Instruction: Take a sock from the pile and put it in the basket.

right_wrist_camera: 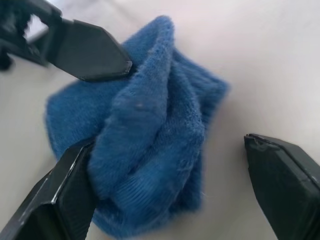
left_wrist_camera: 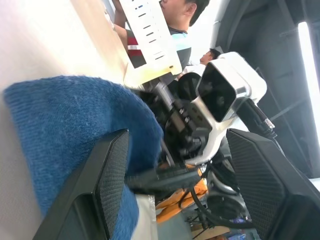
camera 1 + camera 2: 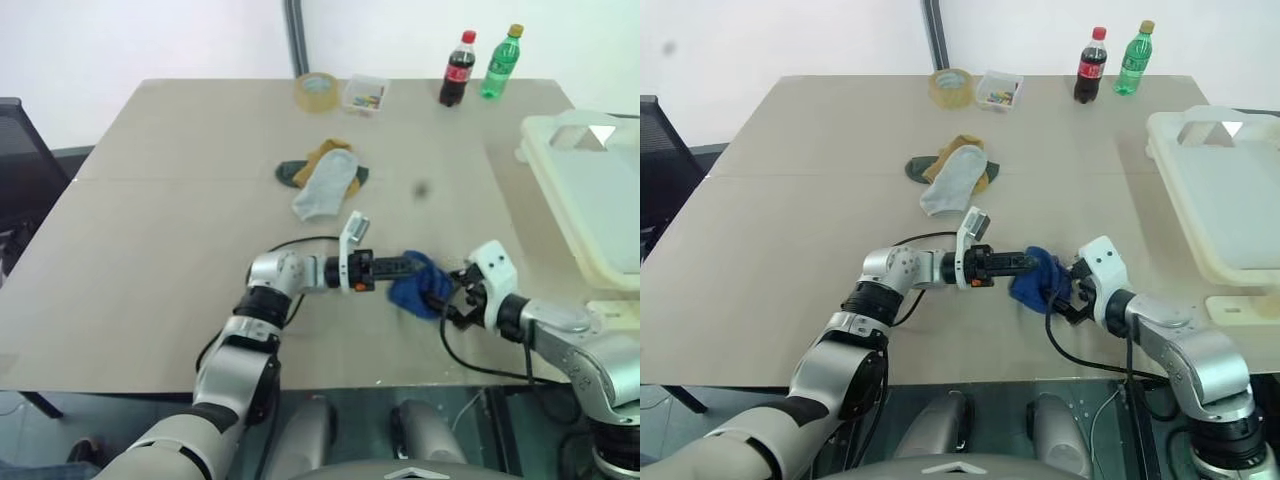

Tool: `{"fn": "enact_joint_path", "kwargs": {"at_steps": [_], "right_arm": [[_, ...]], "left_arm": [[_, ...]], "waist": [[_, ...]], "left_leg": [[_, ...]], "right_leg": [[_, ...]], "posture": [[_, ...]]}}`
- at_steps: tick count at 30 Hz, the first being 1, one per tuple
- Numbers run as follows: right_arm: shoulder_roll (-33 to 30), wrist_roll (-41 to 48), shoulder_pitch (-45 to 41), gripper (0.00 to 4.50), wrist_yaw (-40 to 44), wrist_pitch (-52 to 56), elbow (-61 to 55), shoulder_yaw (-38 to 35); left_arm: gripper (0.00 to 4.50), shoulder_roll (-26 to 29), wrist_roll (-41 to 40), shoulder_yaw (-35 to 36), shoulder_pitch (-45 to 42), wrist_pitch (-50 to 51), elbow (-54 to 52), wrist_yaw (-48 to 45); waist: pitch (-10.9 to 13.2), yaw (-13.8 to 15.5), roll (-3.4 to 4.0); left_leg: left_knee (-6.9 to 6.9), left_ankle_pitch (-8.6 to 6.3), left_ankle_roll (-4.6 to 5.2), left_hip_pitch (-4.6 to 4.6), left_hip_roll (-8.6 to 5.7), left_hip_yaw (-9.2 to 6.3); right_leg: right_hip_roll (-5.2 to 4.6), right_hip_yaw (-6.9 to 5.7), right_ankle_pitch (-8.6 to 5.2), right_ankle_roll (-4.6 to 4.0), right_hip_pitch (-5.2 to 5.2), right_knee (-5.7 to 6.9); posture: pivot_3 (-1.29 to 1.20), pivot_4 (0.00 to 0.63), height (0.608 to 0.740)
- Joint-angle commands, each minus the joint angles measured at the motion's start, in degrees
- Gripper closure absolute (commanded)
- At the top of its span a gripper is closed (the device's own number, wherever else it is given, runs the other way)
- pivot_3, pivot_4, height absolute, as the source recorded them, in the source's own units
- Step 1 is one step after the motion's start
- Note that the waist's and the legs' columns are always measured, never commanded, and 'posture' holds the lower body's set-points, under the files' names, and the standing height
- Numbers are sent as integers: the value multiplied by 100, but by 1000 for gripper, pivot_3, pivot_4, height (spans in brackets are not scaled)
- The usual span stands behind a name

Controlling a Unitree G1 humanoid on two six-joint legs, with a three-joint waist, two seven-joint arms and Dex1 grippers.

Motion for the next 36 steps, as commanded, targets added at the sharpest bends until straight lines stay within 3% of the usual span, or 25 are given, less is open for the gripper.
{"fn": "enact_joint_path", "kwargs": {"at_steps": [1,2,3,5,9,13,16,20,22,25,36], "right_arm": [[308,502,-74,1289,-71,559,118,-233],[342,544,-94,1812,-82,633,131,-261],[365,578,-112,2020,-102,684,142,-280],[421,651,-155,3177,-133,738,194,-321],[451,729,-218,4496,-165,774,269,-323],[438,773,-200,4496,-219,752,271,-326],[260,715,-105,4496,-249,653,199,-370],[68,761,-17,4496,-217,543,219,-509],[11,826,-3,4496,-234,576,226,-577],[-19,939,-39,4496,-266,673,211,-652],[-340,1703,-803,4496,-492,1667,-106,-1635]], "left_arm": [[1175,-2,19,-15,68,-51,-112,-63],[1175,-2,21,-14,67,-54,-112,-62],[1175,0,26,-13,65,-58,-108,-64],[1175,2,39,-9,65,-64,-108,-67],[1175,37,56,-8,69,-86,-136,-80],[1175,155,239,-105,94,-378,-244,-56],[1175,582,1256,-743,348,-1939,-917,124],[1175,985,1518,-771,597,-3123,-1499,-179],[1175,1188,1987,-943,814,-4381,-1624,-247],[1175,1022,1900,-680,1048,-5744,-1574,-461],[1175,603,1617,-513,1122,-6393,-1297,-680]], "waist": [[0,-2,1],[0,1,1],[0,3,1],[0,1,1],[-1,-20,2],[-1,-64,2],[-1,-92,2],[-1,-62,3],[-1,-34,3],[-1,57,3],[1,35,7]], "left_leg": [[0,0,0,0,0,0],[0,0,0,0,-1,0],[0,0,0,0,-2,0],[-1,0,0,0,-2,0],[-3,-1,1,0,-2,0],[-3,-1,3,1,-2,0],[-4,0,0,0,-2,1],[-5,6,-11,0,-2,0],[-6,0,-1,0,-2,0],[-5,0,0,-4,-5,0],[-5,-5,10,-8,-9,-3]], "right_leg": [[0,0,0,0,0,0],[0,0,0,0,0,0],[-1,0,0,0,0,-1],[0,0,0,0,-1,-2],[1,0,0,0,-1,-2],[1,-2,0,0,-1,0],[-1,1,0,0,-1,-2],[-18,2,0,-1,-1,-5],[-24,2,0,-1,-1,-6],[-31,-1,0,-1,0,-11],[-9,-6,0,0,-1,-6]], "posture": [[0,150,740],[0,150,740],[0,150,740],[0,150,740],[0,150,740],[0,150,740],[0,150,740],[0,150,740],[0,150,740],[0,150,740],[0,150,740]]}}
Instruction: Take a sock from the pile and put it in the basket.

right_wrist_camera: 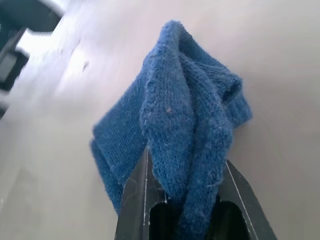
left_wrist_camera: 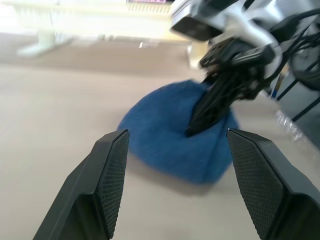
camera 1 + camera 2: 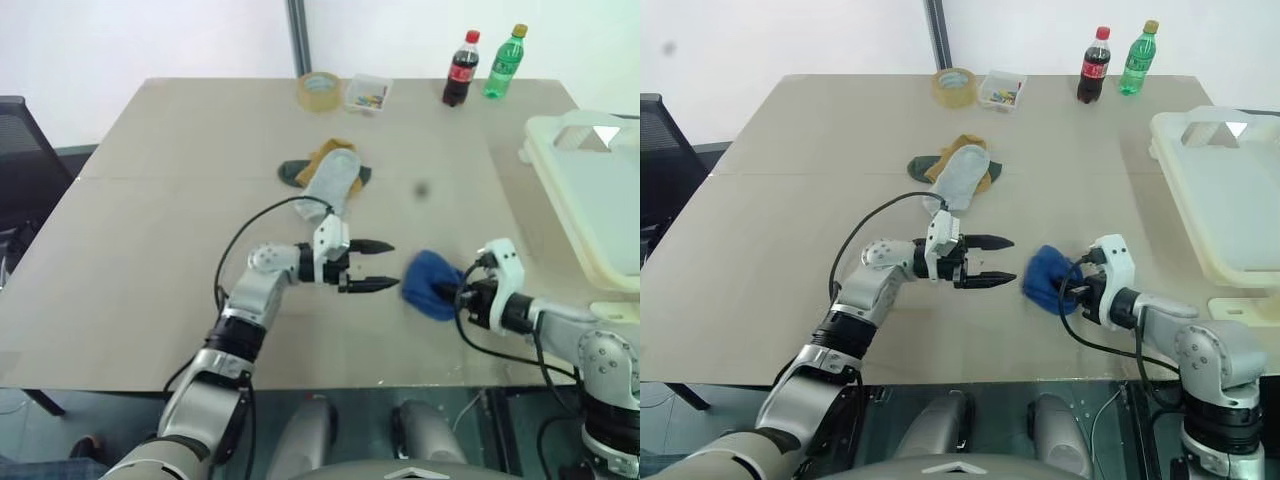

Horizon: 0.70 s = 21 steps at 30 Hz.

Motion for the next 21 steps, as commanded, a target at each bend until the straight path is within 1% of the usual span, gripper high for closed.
{"fn": "enact_joint_path", "kwargs": {"at_steps": [1,3,7,10,14,17,21], "right_arm": [[-348,329,-339,4496,-13,320,-315,-572],[-611,428,-567,4496,14,486,-277,-883],[-1353,648,-1140,4496,187,819,13,-1607],[-1938,656,-1267,4496,399,813,412,-1938],[-2747,527,-1405,4496,654,571,1222,-2342],[-3313,266,-1511,4496,751,266,2011,-2547],[-3930,-222,-1340,4496,988,-355,3054,-2492]], "left_arm": [[1175,-92,-189,207,6,-203,34,-35],[1175,-179,-269,279,1,-310,67,-58],[1175,-315,-365,372,-9,-497,124,-96],[1175,-453,-490,490,4,-566,127,-27],[1175,-612,-614,627,0,-704,94,11],[1175,-718,-692,710,-18,-737,62,37],[1175,-775,-721,740,-14,-739,61,66]], "waist": [[1,-2,2],[5,0,9],[10,8,16],[10,24,15],[11,13,14],[13,10,20],[13,11,20]], "left_leg": [[0,0,0,0,0,0],[0,0,0,0,1,0],[0,0,1,-1,1,4],[0,0,2,-5,1,3],[1,-2,6,-6,2,16],[2,-2,10,-4,2,32],[2,-2,11,-2,4,33]], "right_leg": [[1,0,0,0,0,0],[3,0,0,0,0,0],[3,1,0,0,0,-1],[3,-2,0,0,1,-5],[1,6,0,0,1,-7],[-1,16,0,0,-1,-3],[1,15,0,0,0,-3]], "posture": [[0,150,740],[0,150,740],[0,150,740],[0,150,740],[0,150,740],[0,150,740],[0,150,740]]}}
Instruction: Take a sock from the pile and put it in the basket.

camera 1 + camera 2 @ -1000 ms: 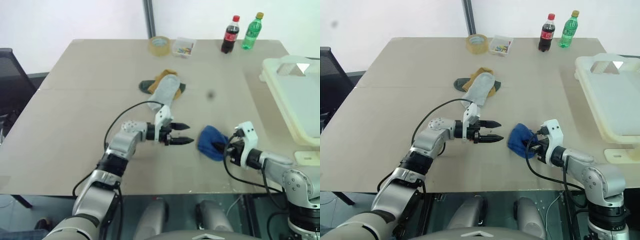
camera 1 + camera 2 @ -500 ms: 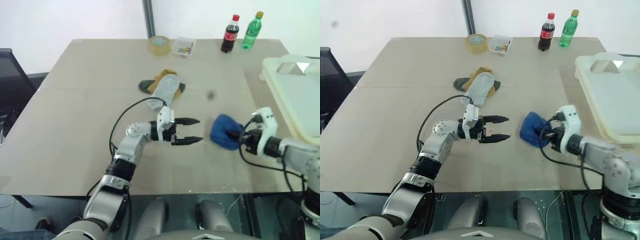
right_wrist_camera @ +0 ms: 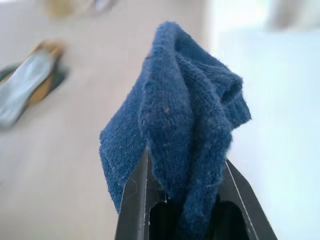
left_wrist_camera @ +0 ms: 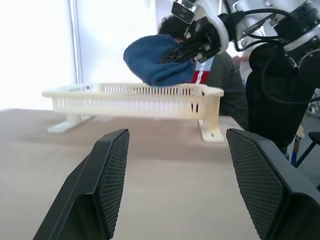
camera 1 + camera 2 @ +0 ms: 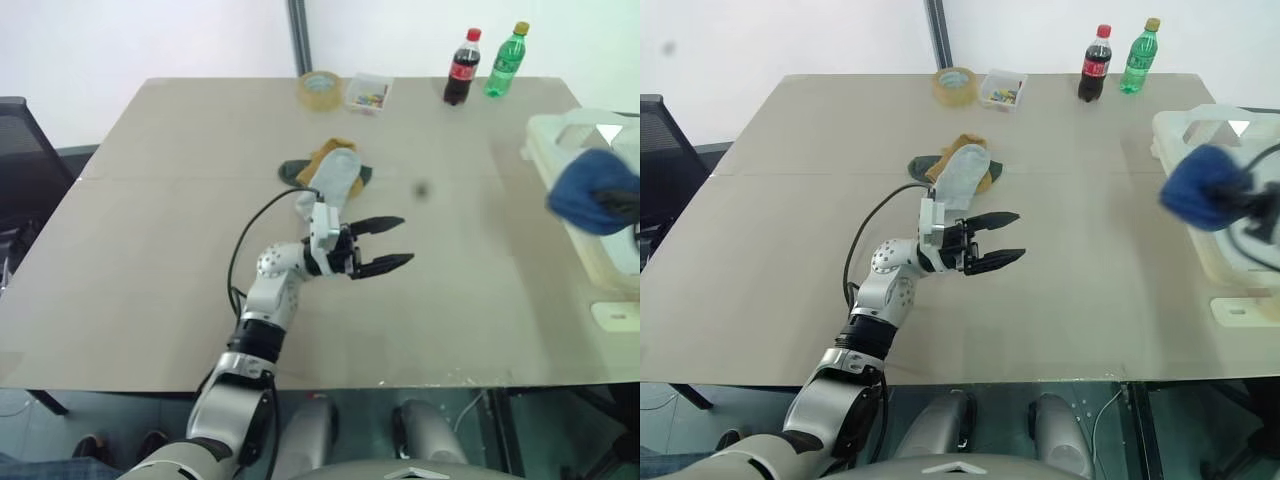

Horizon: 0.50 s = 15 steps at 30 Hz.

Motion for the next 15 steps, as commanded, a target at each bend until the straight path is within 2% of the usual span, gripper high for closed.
{"fn": "enact_joint_path", "kwargs": {"at_steps": [1,5,7,9,14,15], "right_arm": [[-426,-404,72,4496,279,-621,773,-102],[-590,-840,40,4496,383,-1207,1729,223],[-473,-1060,-36,3470,295,-1528,1983,459],[-349,-1194,-29,2753,325,-1802,2064,651],[-322,-1624,-16,377,293,-2597,2408,817],[-327,-1681,17,115,327,-2736,2436,832]], "left_arm": [[1175,-51,-93,84,-8,-98,-97,52],[1175,-49,-78,87,46,-113,-19,3],[1175,-71,-69,82,33,-112,-9,10],[1175,-82,-64,84,21,-101,-15,30],[1175,-67,-40,94,27,-69,-44,82],[1175,-61,-42,93,29,-65,-47,86]], "waist": [[0,-3,0],[0,-23,0],[-1,-34,3],[-1,-35,3],[-2,-6,6],[-2,-2,6]], "left_leg": [[0,0,0,0,0,1],[0,0,1,5,1,15],[0,0,2,9,4,22],[0,0,2,12,5,26],[1,0,2,9,4,26],[1,0,2,8,4,25]], "right_leg": [[0,0,0,0,0,0],[0,11,0,0,0,1],[2,17,0,0,0,3],[3,20,0,1,-1,5],[3,20,1,1,-1,4],[3,19,1,1,-1,2]], "posture": [[0,150,740],[0,150,740],[0,150,740],[0,150,740],[0,150,740],[0,150,740]]}}
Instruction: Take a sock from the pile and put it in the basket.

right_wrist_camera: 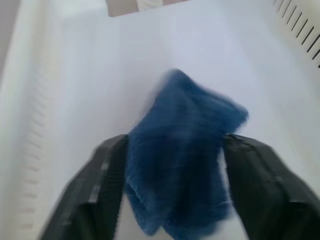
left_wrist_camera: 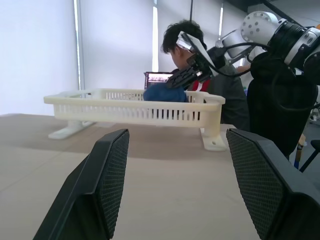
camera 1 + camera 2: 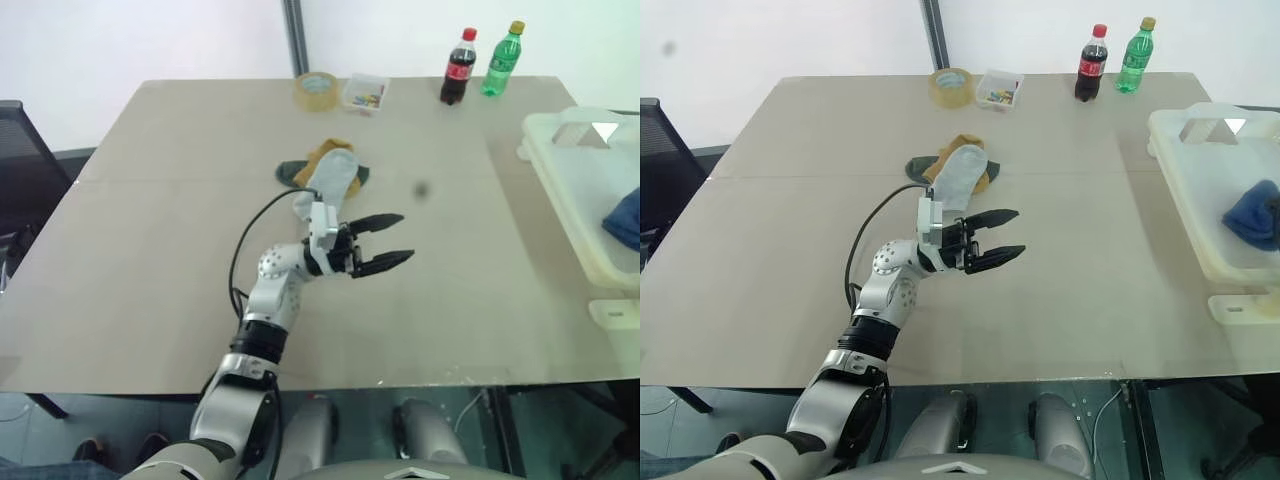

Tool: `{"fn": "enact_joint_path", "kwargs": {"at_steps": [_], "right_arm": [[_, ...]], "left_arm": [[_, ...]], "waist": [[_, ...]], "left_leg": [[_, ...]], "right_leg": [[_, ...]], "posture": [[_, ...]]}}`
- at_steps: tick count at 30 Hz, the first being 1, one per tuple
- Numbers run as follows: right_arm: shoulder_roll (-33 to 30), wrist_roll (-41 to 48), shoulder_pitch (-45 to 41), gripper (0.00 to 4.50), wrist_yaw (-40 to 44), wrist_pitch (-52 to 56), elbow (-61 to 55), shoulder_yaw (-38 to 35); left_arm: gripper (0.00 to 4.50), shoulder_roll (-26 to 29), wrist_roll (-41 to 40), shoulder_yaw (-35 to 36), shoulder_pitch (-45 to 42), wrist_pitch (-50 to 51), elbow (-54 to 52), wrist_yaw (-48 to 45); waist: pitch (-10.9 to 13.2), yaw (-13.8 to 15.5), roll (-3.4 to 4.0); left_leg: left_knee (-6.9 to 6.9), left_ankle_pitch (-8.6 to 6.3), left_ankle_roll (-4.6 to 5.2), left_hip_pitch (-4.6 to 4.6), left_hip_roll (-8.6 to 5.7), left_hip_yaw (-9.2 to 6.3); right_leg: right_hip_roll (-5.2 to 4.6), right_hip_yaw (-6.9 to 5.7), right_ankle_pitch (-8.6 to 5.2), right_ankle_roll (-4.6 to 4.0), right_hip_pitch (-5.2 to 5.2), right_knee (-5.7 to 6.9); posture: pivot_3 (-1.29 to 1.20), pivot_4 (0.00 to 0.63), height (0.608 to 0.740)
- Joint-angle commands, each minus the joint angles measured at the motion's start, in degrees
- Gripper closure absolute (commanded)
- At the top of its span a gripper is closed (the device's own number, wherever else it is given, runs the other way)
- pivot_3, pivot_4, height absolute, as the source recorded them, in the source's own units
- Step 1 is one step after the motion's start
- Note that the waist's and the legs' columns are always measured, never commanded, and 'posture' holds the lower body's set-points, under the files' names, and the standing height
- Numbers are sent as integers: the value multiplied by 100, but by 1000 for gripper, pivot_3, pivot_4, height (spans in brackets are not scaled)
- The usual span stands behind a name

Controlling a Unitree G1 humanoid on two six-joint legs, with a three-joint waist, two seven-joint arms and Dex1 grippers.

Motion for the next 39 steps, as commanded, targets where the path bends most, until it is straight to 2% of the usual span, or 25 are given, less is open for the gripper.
{"fn": "enact_joint_path", "kwargs": {"at_steps": [1,6,9,11,16,19,22,26,32,35,39], "right_arm": [[-160,-326,61,115,134,-853,-12,-25],[-208,-825,244,115,261,-2337,-173,-7],[71,-340,294,115,858,-2685,-887,-210],[386,44,532,115,1256,-2843,-1655,-316],[1378,618,1448,115,1473,-2921,-3316,-70],[2101,945,2159,115,1482,-2870,-4207,479],[2486,857,2879,115,1628,-2962,-4603,1071],[2559,309,3640,115,2098,-3635,-4329,1572],[2444,-2,4313,115,2828,-4587,-3699,1450],[2274,63,4336,115,3127,-4803,-3327,1257],[2194,117,4183,115,3237,-4939,-3033,1152]], "left_arm": [[1175,11,-45,43,9,-37,-82,34],[1175,58,-69,64,-8,-9,-74,34],[1175,143,-78,98,-3,26,-71,33],[1175,235,-45,153,17,48,-81,101],[1175,575,18,283,210,302,-357,467],[1175,887,150,367,404,432,-427,712],[1175,1163,342,415,646,667,-531,1087],[1175,1525,359,485,1268,929,-1055,1279],[1175,2224,485,690,2369,1489,-2031,1740],[1175,2489,521,902,2813,1446,-2244,1881],[1175,2569,276,1128,2989,1622,-2449,2001]], "waist": [[0,5,0],[0,-5,4],[1,-51,8],[2,-82,6],[3,-86,0],[3,-69,1],[3,-29,1],[2,-4,4],[2,-8,4],[1,-20,7],[1,-7,8]], "left_leg": [[0,-1,1,-1,0,-1],[0,-3,5,-2,0,4],[0,-3,5,4,2,10],[0,-3,5,8,9,9],[2,-3,5,3,20,-11],[5,-3,5,0,9,-11],[3,-3,5,0,10,-19],[3,-3,5,2,3,-21],[-1,-4,4,12,6,-23],[-8,-5,4,22,13,-20],[-8,-5,4,30,15,-11]], "right_leg": [[0,-1,0,0,0,-2],[-1,3,0,0,-1,-5],[3,8,0,1,0,-1],[10,9,0,1,1,2],[15,-8,0,1,4,0],[5,-5,0,1,2,0],[5,-10,0,1,2,-2],[-2,-10,0,1,2,-1],[-20,-12,0,1,6,0],[-19,-8,0,1,10,0],[-20,-4,0,0,14,1]], "posture": [[0,150,740],[0,150,740],[0,150,740],[0,150,740],[0,150,740],[0,150,740],[0,150,740],[0,150,740],[0,150,740],[0,150,740],[0,150,740]]}}
